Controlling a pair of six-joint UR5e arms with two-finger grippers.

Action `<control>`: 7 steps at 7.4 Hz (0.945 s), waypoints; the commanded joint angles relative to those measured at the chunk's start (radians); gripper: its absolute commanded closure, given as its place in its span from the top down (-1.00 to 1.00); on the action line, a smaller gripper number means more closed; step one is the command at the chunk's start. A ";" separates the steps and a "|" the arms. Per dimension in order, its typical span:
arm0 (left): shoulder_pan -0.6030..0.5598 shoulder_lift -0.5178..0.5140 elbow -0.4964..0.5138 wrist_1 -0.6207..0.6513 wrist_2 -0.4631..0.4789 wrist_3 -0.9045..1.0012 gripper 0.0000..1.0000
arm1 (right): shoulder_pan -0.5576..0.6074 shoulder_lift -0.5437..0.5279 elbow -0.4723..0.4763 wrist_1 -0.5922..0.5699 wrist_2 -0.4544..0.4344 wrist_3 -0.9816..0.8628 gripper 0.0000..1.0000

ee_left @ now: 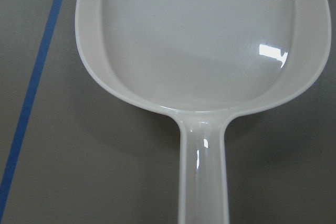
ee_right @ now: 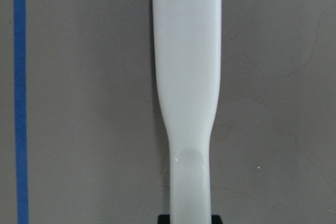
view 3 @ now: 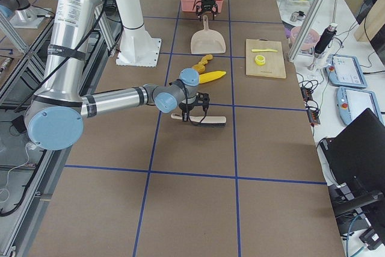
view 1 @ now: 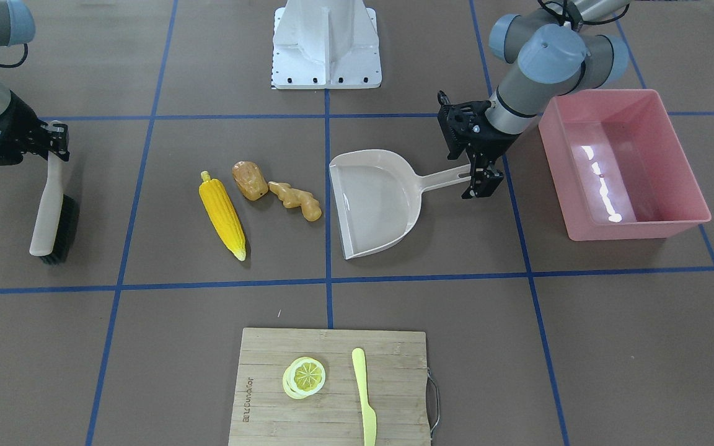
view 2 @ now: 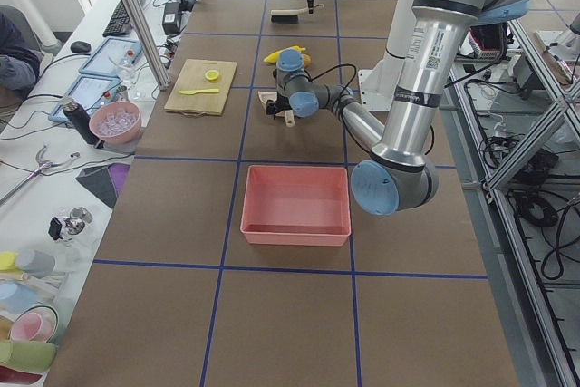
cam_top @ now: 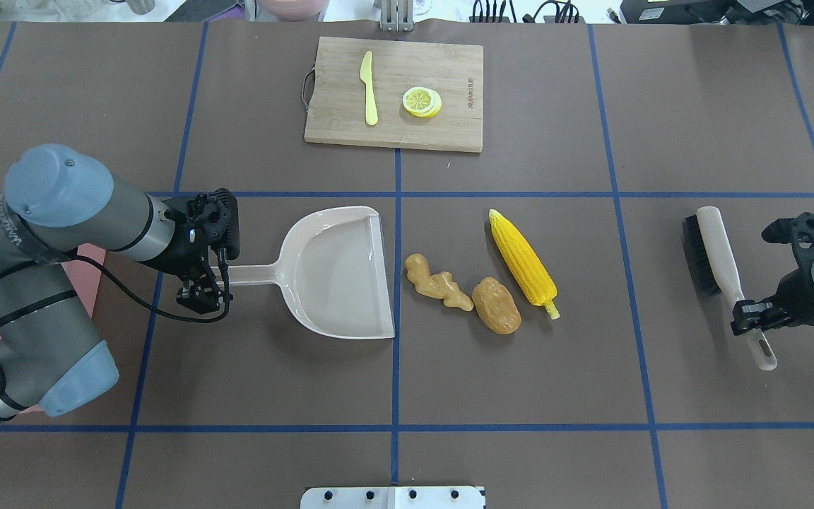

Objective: Sweep and dump trash into bin
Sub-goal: 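Lift the brush with the right gripper and move it toward the corn and potato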

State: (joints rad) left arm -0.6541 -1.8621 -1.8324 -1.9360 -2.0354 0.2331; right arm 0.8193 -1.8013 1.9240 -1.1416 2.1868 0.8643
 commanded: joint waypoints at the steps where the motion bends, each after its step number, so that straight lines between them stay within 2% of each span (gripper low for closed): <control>1: 0.008 0.003 0.010 0.002 0.003 0.002 0.95 | 0.010 -0.004 0.054 -0.015 0.017 -0.007 -1.00; 4: 0.007 0.004 0.010 0.002 0.021 0.000 0.94 | 0.015 0.014 0.108 -0.029 0.018 -0.010 -1.00; 5: 0.008 0.004 0.010 -0.001 0.064 0.003 0.94 | -0.005 0.042 0.133 -0.085 0.018 -0.011 -1.00; 7: 0.005 0.001 0.018 -0.004 0.075 0.055 0.94 | -0.054 0.141 0.165 -0.260 -0.010 -0.022 -1.00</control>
State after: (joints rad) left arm -0.6472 -1.8591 -1.8197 -1.9388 -1.9725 0.2676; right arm 0.7866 -1.7219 2.0731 -1.3028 2.1915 0.8507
